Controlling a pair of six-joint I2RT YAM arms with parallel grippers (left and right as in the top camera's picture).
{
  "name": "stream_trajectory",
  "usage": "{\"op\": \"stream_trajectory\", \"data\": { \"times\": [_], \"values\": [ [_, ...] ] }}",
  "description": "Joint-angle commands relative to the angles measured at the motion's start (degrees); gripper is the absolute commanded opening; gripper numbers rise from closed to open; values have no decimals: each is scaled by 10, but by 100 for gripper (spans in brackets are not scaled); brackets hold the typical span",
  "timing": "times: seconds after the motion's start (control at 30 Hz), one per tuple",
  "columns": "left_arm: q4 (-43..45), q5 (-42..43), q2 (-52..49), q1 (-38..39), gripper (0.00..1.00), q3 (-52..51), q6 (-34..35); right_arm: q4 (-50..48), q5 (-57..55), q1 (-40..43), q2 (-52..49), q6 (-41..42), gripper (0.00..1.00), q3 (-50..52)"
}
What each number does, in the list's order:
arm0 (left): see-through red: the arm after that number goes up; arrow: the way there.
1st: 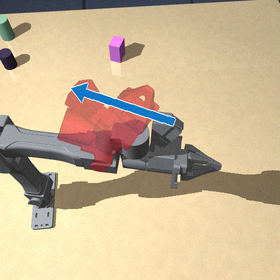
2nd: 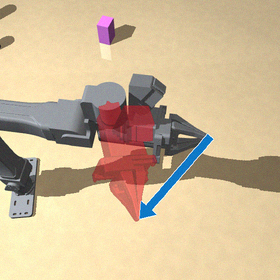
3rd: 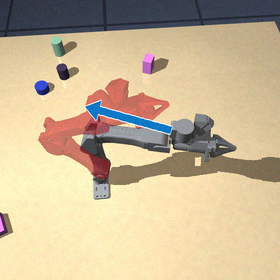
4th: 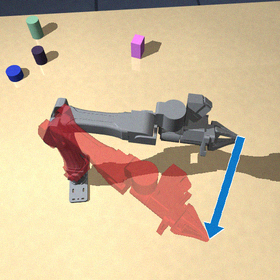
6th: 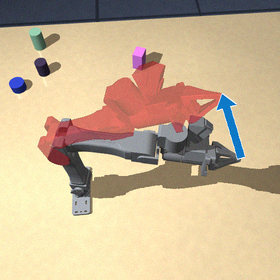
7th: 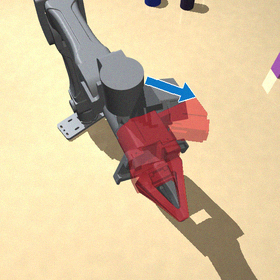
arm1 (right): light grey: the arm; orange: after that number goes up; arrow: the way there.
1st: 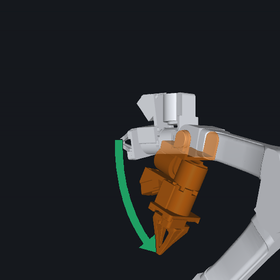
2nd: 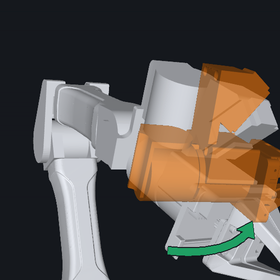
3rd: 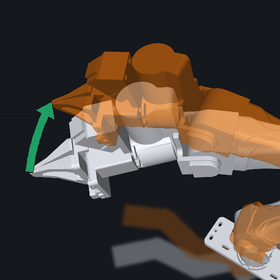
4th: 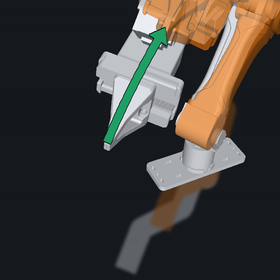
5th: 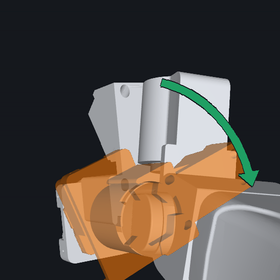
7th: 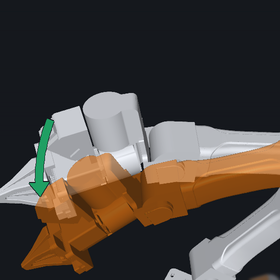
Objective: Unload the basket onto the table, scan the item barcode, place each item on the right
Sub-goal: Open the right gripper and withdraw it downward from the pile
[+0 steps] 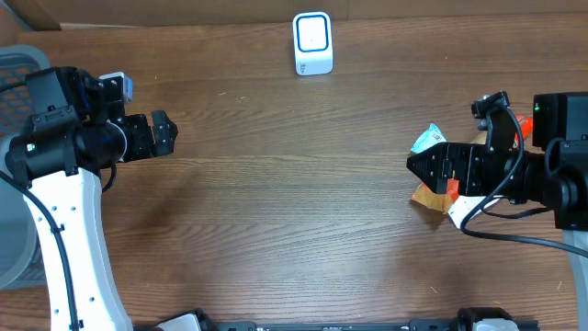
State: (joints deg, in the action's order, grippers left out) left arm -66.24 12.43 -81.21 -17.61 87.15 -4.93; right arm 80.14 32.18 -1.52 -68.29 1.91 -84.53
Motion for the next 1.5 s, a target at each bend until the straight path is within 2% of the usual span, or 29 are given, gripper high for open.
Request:
{"op": "stream_trajectory", "data": {
  "times": [0.0, 0.47, 0.63, 0.83, 0.97, 1.1, 1.47],
  "values": [
    [0, 7, 10, 3, 100, 11, -13, -3, 0, -2, 0, 4, 100, -12],
    [0, 7, 10, 3, 100, 11, -13, -3, 0, -2, 0, 4, 100, -10],
    [0, 7, 10, 3, 100, 11, -13, -3, 0, -3, 31, 4, 100, -10],
    [0, 7, 10, 3, 100, 11, -13, -44, -91, -3, 105, 4, 100, -7],
    [0, 7, 10, 3, 100, 11, -13, -89, -130, -3, 170, 4, 100, 18],
    [0, 7, 10, 3, 100, 11, -13, -155, -133, -3, 241, 4, 100, 86],
    [0, 7, 10, 3, 100, 11, -13, -497, -144, -23, 417, -5, 100, 387]
  ]
}}
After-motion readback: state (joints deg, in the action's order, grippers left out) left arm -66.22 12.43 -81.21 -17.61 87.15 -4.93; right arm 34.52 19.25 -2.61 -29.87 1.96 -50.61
